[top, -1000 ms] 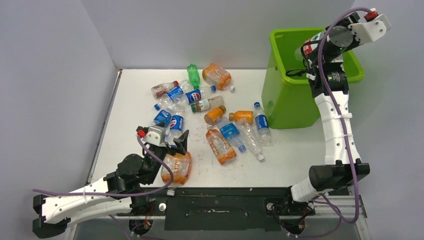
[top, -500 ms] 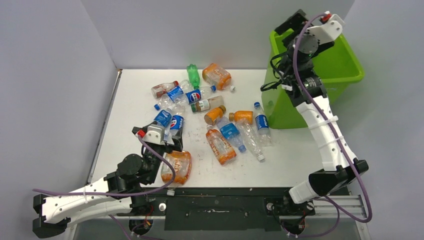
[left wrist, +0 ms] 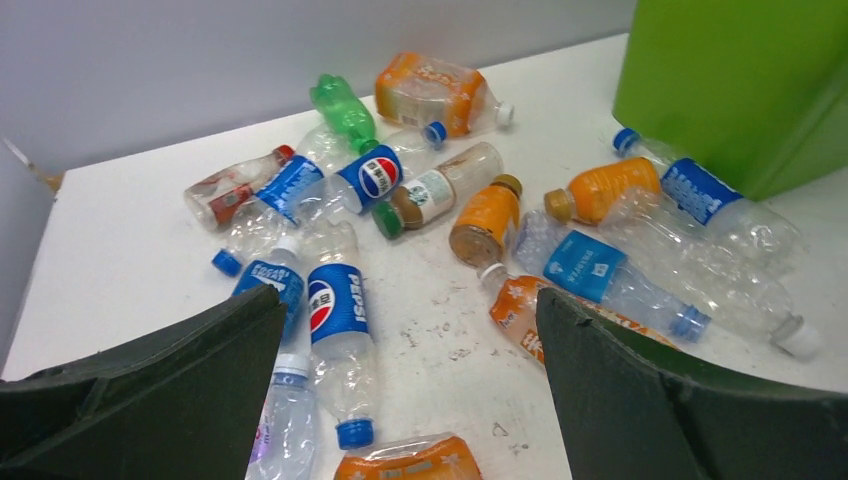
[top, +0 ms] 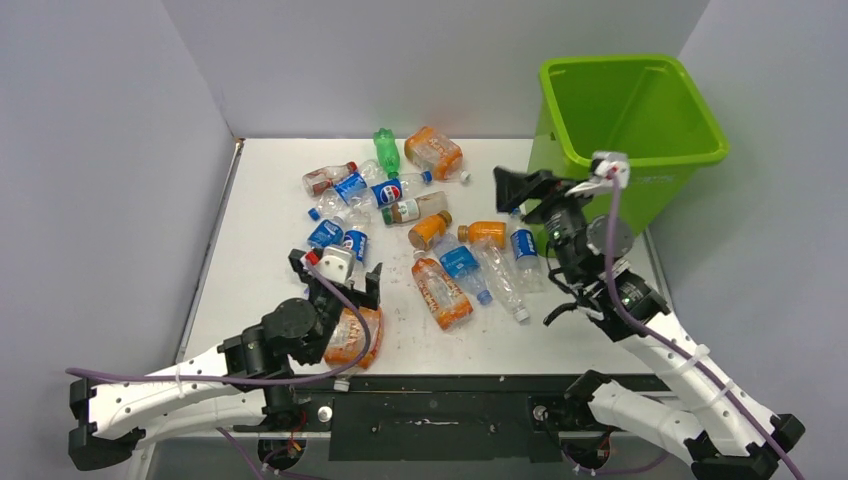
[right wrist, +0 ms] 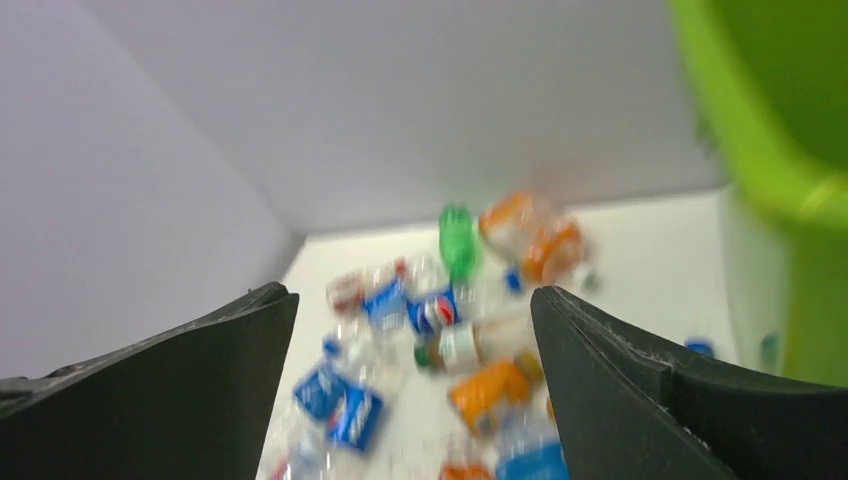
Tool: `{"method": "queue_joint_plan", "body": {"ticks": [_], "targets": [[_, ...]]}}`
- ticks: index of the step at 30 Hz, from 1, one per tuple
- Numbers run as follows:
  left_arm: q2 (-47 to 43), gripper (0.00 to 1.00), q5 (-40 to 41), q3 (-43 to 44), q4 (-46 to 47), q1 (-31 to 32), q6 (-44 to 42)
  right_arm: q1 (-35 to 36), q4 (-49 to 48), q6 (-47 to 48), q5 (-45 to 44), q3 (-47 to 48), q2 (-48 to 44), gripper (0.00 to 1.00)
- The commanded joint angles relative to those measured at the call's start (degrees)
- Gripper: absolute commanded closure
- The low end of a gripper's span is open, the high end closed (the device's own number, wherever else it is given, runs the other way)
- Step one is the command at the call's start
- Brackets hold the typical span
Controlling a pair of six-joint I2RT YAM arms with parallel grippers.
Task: Put the plastic bottles in the bin
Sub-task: Place the plastic bottle in the trash bin, then pick up the plastic bottle at the center of the board.
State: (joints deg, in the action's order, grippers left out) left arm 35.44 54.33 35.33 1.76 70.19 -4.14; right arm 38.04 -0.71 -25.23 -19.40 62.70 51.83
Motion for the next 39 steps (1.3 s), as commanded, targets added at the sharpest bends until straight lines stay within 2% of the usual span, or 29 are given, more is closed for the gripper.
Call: {"method": "queue_joint_plan", "body": {"ticks": [1, 5, 8, 13, 23, 30, 39], "targets": [[4.1, 0.04, -9.3, 7.8, -14.8, -0.2, 13.6, 4.0, 5.2, -4.5, 10.2, -13.0, -2.0, 0.09], [7.5, 0.04, -15.9, 8.8, -19.1, -0.6, 21.9, 6.1, 7.3, -6.5, 11.7, -22.4, -3.2, 0.09], [8.4, 0.04, -19.7, 7.1, -17.7, -1.5, 27.9, 6.1, 7.0, -8.3, 11.9, -27.6, -2.3, 0.10], [9.8, 0.04, -25.5, 4.8, -14.8, -4.4, 35.6, 6.1, 3.9, -9.0, 16.6, -30.3, 4.8, 0.10], [9.5, 0.04, -34.7, 3.1, -17.2, -13.0, 40.1, 6.0, 1.2, -8.2, 20.8, -31.4, 14.3, 0.09], [7.9, 0.04, -37.2, -1.5, -12.2, -13.6, 43.5, 5.5, -4.7, -8.6, 22.6, -33.1, 19.3, 0.09], [10.9, 0.04, -39.3, -1.6, -7.8, -13.8, 44.8, 3.7, -13.4, -11.1, 29.4, -35.3, 24.9, 0.02]]}}
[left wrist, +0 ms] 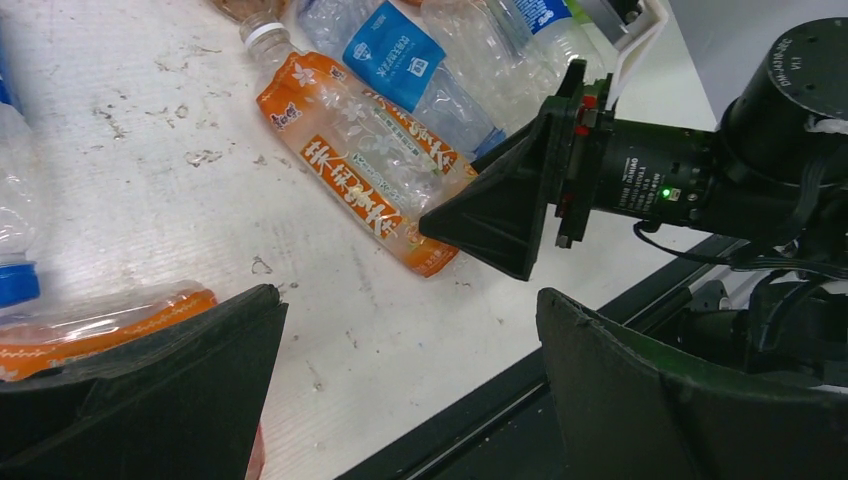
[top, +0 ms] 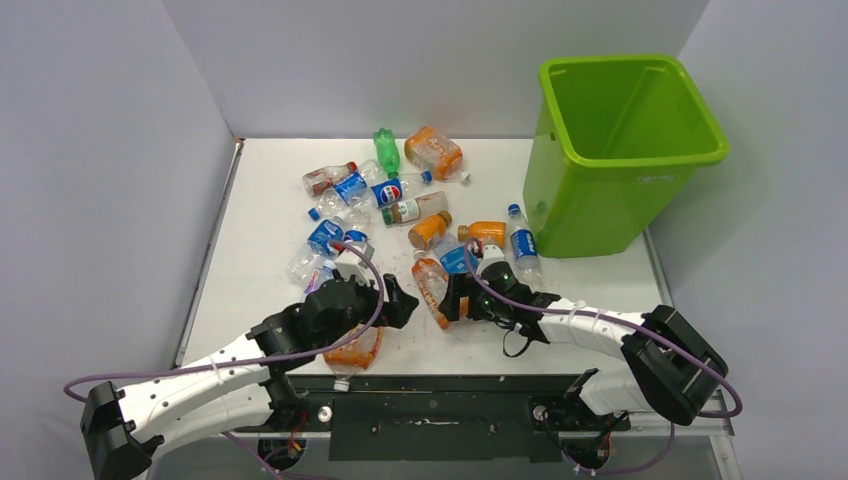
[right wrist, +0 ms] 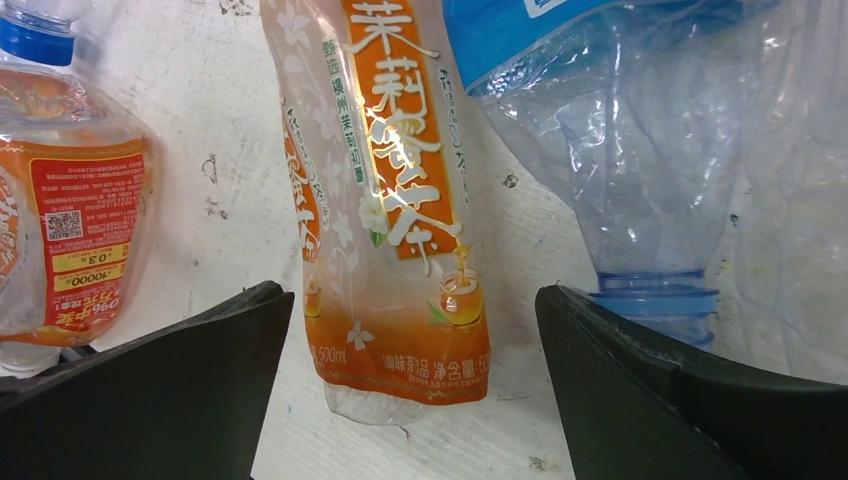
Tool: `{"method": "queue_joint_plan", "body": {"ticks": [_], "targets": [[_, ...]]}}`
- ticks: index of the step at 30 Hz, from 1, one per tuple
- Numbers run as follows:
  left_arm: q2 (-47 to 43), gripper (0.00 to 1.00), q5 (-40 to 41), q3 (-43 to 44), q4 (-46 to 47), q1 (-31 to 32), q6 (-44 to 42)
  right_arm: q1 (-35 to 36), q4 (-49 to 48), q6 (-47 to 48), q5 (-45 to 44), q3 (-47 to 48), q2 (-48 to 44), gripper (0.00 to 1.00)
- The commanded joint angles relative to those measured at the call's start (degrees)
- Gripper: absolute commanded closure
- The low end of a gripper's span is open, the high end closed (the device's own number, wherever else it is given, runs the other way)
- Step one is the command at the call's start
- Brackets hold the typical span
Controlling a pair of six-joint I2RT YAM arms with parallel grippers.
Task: Put the plastic bottles in the bin
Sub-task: Pick up the plastic bottle at the center of the board.
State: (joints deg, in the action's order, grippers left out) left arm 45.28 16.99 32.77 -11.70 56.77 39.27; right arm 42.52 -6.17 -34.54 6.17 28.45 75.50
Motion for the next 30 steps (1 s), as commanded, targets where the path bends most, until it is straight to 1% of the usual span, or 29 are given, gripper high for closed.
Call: {"method": "queue_joint_plan", "body": {"ticks": [1, 4, 9, 11, 14, 16, 18, 22, 24, 30], "targets": [[1.3, 0.04, -2.3, 0.9, 6.2, -0.4, 1.5, -0.8, -8.8, -2.3, 4.5, -1.3, 1.6, 0.03], [1.6, 0.04, -3.2, -0.1, 8.5, -0.4, 2.2, -0.9, -12.1, -3.7, 5.5, -3.0, 2.0, 0.08], [1.4, 0.04, -4.0, -1.4, 10.0, -0.4, 3.2, -1.4, -18.1, -6.6, 6.0, -6.4, 2.5, 0.21], [1.0, 0.04, -3.9, -1.9, 10.0, -0.4, 3.6, -1.4, -20.1, -7.6, 6.0, -7.5, 2.8, 0.31], [-0.2, 0.04, -3.6, -3.3, 10.8, -0.4, 4.8, -1.4, -23.3, -8.6, 5.8, -9.1, 3.0, 0.49], [-1.1, 0.04, -3.5, -4.3, 11.8, -0.4, 5.4, -1.3, -24.7, -9.0, 5.7, -9.9, 2.5, 0.58], [-2.1, 0.04, -3.1, -5.0, 13.5, -0.4, 5.7, -1.1, -25.8, -9.1, 5.5, -10.9, 0.7, 0.64], [-4.8, 0.04, -1.6, -7.0, 16.8, -0.4, 6.8, -0.6, -28.1, -8.6, 5.0, -14.0, -6.9, 0.76], [-6.8, 0.04, -0.9, -9.0, 20.4, -0.4, 7.8, 0.0, -29.1, -8.4, 4.4, -15.7, -13.3, 0.80], [-11.2, 0.04, 0.7, -17.6, 37.7, -0.4, 11.0, 0.9, -31.7, -7.1, 6.7, -19.7, -29.2, 0.91]]}}
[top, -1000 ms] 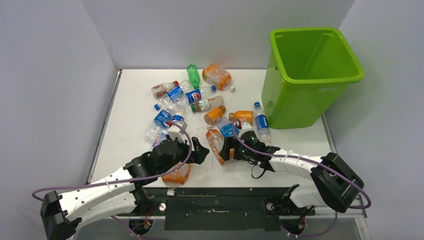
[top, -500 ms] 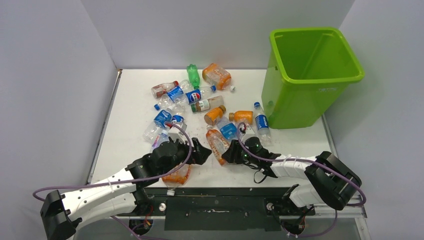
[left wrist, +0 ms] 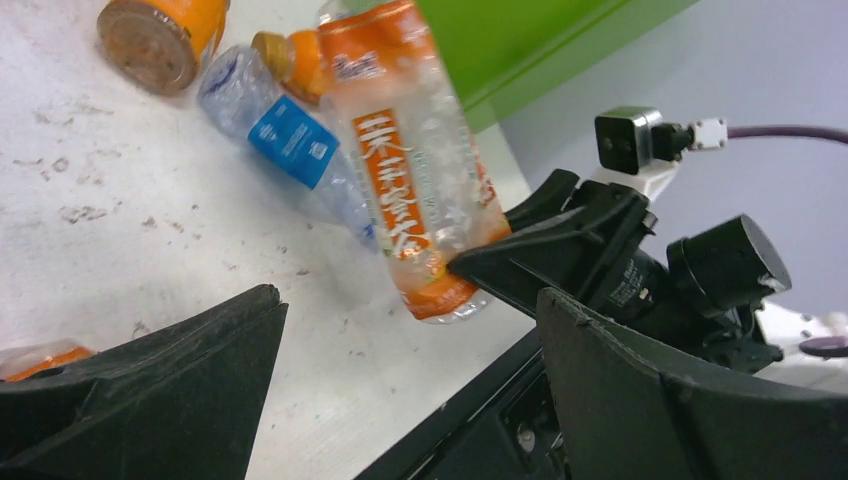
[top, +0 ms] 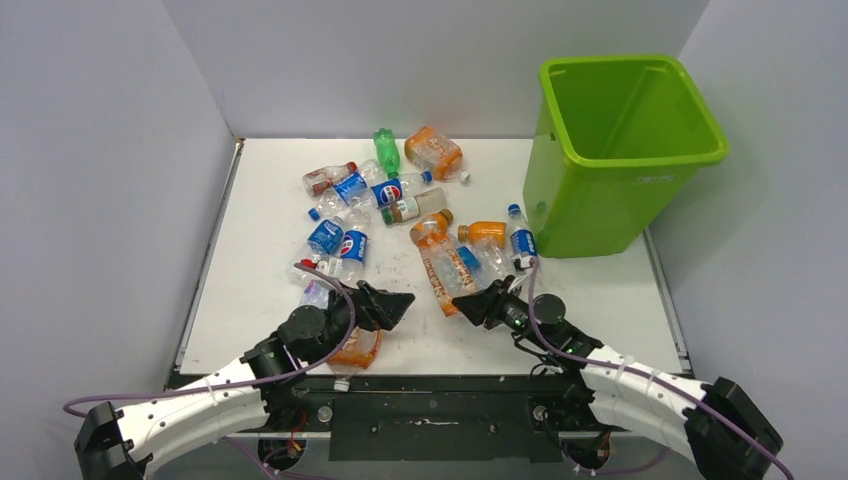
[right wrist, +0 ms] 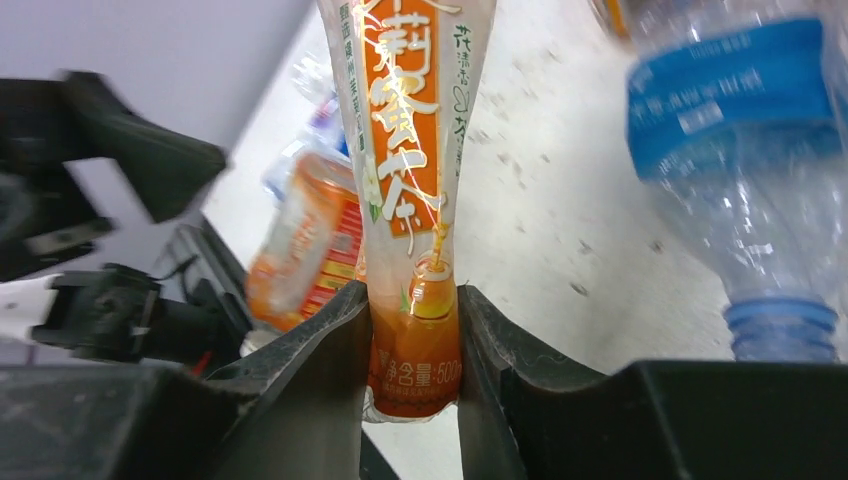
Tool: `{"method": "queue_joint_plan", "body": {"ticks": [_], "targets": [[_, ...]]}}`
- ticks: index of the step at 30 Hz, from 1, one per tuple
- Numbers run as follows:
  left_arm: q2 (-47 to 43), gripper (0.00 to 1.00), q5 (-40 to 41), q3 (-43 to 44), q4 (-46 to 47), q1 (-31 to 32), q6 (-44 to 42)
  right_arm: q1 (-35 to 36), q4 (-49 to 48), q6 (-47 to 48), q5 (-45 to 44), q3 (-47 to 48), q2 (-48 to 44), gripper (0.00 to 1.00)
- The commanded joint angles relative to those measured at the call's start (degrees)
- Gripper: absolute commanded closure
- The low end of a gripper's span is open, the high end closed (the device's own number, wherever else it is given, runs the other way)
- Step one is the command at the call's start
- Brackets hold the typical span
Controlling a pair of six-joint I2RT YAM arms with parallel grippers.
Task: Put the plastic bottles in the bin
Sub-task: Pick up the plastic bottle at the center of the board.
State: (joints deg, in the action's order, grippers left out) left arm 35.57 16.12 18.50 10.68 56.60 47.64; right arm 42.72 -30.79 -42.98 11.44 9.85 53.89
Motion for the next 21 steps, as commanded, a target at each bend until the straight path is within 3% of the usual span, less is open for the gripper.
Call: {"method": "queue_joint_plan", "body": {"ticks": [1, 6, 18, 21], "targets": [[-1.4, 0.04, 1.4, -4.3, 17.8, -0.3, 2.7, 0.8, -7.4, 1.4, 1.9, -1.4, -9.5, 0.92], [3.0, 0.04, -2.8, -3.1, 27.7, -0.3, 0.9, 1.6, -11.7, -0.7, 3.9, -2.6, -15.8, 0.95], [22.8, 0.01, -22.4, 8.6, 45.1, -0.3, -0.8, 6.7, -19.6, -3.1, 6.2, -0.1, -16.7, 0.95], [24.4, 0.18, -22.7, 9.5, 45.9, -0.3, -0.6, 7.7, -20.1, -2.9, 6.1, 0.2, -17.2, 0.95]]}}
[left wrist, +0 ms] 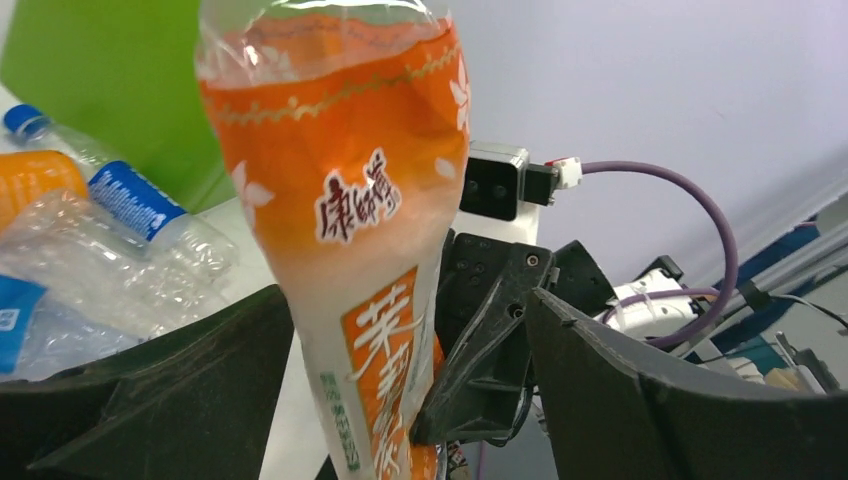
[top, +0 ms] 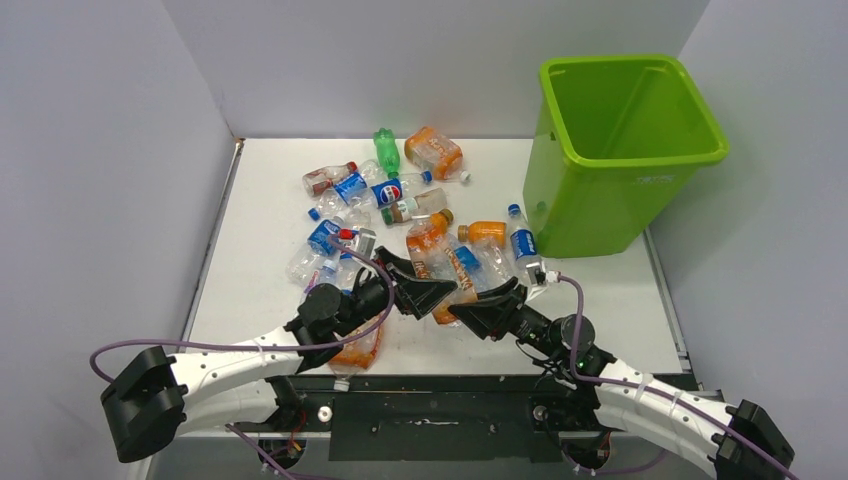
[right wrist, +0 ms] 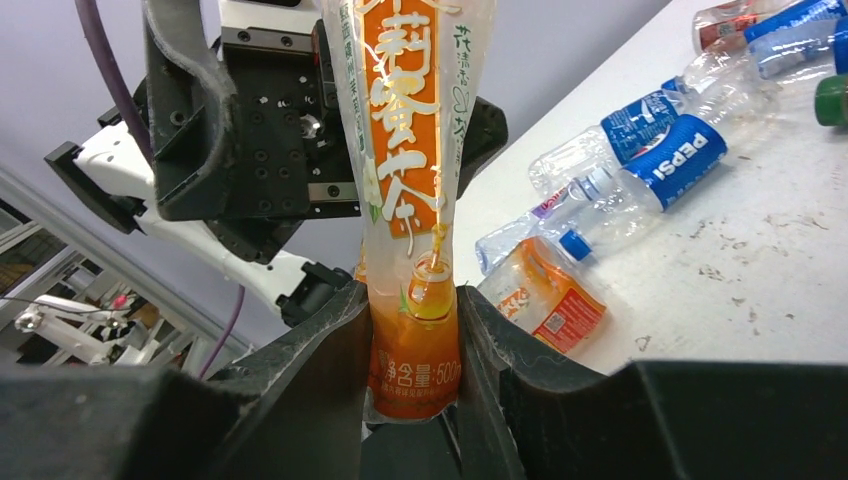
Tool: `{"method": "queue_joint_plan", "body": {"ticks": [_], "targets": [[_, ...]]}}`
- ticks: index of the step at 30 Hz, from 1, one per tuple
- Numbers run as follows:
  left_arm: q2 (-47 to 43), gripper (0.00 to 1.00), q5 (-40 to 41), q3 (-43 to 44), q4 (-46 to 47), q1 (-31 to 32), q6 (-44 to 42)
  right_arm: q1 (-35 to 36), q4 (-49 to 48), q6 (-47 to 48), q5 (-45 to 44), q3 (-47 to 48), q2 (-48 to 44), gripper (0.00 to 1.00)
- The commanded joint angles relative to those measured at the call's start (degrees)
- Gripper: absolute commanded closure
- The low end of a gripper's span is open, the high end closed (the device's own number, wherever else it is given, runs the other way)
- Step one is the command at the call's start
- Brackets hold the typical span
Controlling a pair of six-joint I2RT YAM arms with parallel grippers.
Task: Put the plastic bottles in the bin
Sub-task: Pick up the plastic bottle at the center of the board.
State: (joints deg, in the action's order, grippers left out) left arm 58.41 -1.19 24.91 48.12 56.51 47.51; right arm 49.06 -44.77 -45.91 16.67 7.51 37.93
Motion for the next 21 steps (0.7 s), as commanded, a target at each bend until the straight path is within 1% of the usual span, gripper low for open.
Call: {"method": "queue_joint_plan", "body": {"ticks": [1, 3, 4, 7, 9, 11, 14, 15, 16, 17, 19, 21], "targets": [[1.6, 0.25, -4.7, 3.2, 8.1, -0.3, -0.6, 1.7, -6.1, 0.1, 0.6, 2.4, -1.6, 0.95], [1.6, 0.39, -3.6, 3.1, 7.0, -0.3, -1.1, 2.1, -5.9, 0.5, 0.3, 2.2, -1.9, 0.95], [1.6, 0.44, -3.3, 3.0, 6.7, -0.3, -1.3, 2.3, -5.3, 0.9, 0.0, 2.1, -1.9, 0.95], [2.2, 0.55, -3.3, 3.0, 7.7, -0.3, -2.0, 2.7, -3.0, 2.2, -0.1, 2.6, -1.9, 0.92], [2.9, 0.61, -4.0, 3.5, 8.5, -0.3, -2.9, 2.7, -1.8, 3.1, 0.2, 3.3, -1.5, 0.87], [3.6, 0.68, -4.3, 4.0, 8.1, -0.2, -3.8, 2.8, -0.5, 3.8, 0.5, 4.2, -1.0, 0.77], [4.2, 0.83, -4.8, 4.2, 8.2, -0.5, -4.5, 2.8, 3.2, 4.5, 0.2, 5.6, -0.8, 0.57], [4.3, 0.89, -5.1, 4.3, 8.2, -0.5, -4.7, 2.8, 4.4, 4.7, 0.2, 5.8, -1.3, 0.47], [4.3, 0.94, -5.1, 4.3, 7.9, -0.5, -4.9, 2.8, 5.6, 4.7, 0.2, 6.1, -1.7, 0.36], [4.1, 1.00, -5.1, 4.4, 7.6, -0.6, -5.1, 2.9, 7.0, 4.8, 0.1, 6.4, -2.2, 0.28], [3.7, 1.00, -4.9, 4.8, 6.5, -0.8, -5.3, 2.9, 10.5, 5.0, -0.1, 7.4, -3.4, 0.13], [3.0, 1.00, -5.0, 5.4, 5.0, -1.1, -6.1, 2.9, 13.8, 5.5, 0.1, 8.6, -4.9, 0.01]]}}
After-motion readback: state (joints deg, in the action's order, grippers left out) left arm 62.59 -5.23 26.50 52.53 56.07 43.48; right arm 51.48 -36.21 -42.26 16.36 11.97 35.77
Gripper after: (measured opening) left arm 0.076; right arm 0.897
